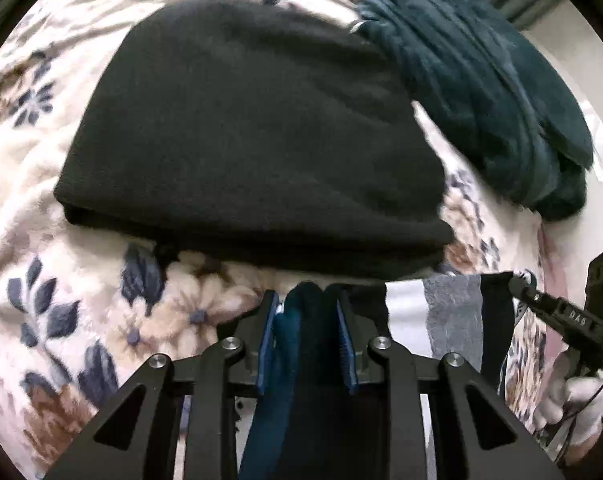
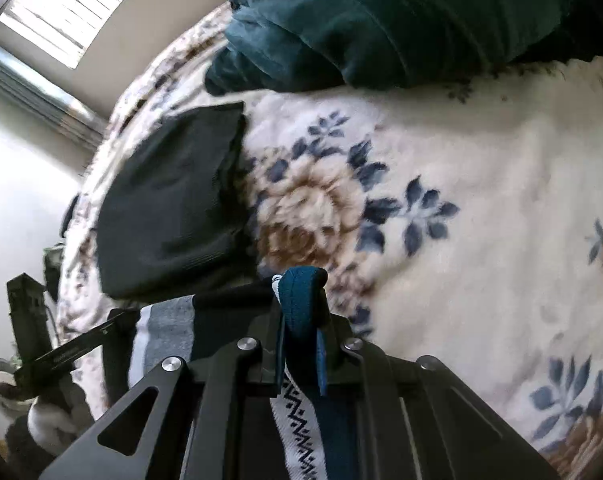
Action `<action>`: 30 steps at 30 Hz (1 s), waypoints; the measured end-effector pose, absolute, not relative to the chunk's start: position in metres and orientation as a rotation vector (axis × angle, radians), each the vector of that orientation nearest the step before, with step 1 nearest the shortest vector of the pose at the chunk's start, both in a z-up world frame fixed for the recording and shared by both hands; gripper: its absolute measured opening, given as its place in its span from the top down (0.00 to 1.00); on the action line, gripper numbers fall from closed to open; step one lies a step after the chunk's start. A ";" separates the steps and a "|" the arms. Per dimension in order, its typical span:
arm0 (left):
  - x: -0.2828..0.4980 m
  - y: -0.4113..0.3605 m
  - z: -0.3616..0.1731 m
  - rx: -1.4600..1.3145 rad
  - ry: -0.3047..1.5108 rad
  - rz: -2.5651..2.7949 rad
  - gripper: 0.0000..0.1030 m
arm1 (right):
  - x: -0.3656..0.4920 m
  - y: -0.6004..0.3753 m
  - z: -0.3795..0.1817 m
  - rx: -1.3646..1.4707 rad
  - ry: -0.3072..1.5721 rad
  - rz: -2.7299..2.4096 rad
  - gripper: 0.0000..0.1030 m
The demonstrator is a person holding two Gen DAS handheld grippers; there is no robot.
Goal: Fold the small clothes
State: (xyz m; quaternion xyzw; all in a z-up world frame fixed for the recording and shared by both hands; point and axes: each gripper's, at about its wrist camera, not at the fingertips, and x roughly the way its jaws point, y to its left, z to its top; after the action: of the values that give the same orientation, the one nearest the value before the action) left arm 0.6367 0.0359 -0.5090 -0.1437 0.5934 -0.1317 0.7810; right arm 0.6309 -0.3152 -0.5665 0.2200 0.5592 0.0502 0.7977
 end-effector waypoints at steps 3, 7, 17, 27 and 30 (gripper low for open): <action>0.645 0.041 -0.516 -0.375 1.316 -0.273 0.71 | 0.645 -0.309 -0.582 0.418 1.259 0.085 0.88; 0.626 0.059 -0.496 -0.457 1.292 -0.259 0.36 | 0.631 -0.324 -0.585 0.553 1.356 0.088 0.65; 0.501 0.097 -0.479 -0.510 1.262 -0.068 0.32 | 0.483 -0.347 -0.607 0.830 1.561 0.109 0.41; 0.467 0.073 -0.489 -0.456 1.310 -0.053 0.32 | 0.456 -0.372 -0.575 0.801 1.396 -0.095 0.92; 0.464 0.070 -0.484 -0.442 1.307 -0.051 0.32 | 0.463 -0.363 -0.590 0.767 1.545 -0.074 0.74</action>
State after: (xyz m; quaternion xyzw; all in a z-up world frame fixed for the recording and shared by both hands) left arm 0.4636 0.0700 -0.4844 -0.2039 0.6029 -0.0234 0.7710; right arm 0.4633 -0.3634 -0.5898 0.3376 0.6801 -0.0324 0.6499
